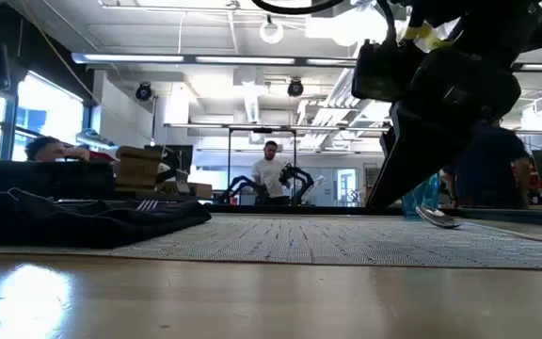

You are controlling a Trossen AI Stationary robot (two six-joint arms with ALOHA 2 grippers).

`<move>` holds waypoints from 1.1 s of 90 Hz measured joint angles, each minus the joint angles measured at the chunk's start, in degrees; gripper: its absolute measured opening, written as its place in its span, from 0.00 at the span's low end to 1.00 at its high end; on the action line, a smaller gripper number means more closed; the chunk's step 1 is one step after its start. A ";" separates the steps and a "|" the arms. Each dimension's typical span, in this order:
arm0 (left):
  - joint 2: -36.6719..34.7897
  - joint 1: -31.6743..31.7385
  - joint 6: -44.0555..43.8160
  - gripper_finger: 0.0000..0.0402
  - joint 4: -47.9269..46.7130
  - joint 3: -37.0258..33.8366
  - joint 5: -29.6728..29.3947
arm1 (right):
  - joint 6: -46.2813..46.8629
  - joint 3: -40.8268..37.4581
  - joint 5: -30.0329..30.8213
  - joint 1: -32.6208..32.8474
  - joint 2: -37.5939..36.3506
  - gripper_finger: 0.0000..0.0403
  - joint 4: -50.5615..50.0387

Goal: Set table place
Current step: Put the orange table knife on the gray table mat beside the orange spoon

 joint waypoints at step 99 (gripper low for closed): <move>-1.07 0.04 2.17 0.00 5.05 -5.15 7.17 | -0.37 0.00 1.46 0.15 0.00 0.43 -0.02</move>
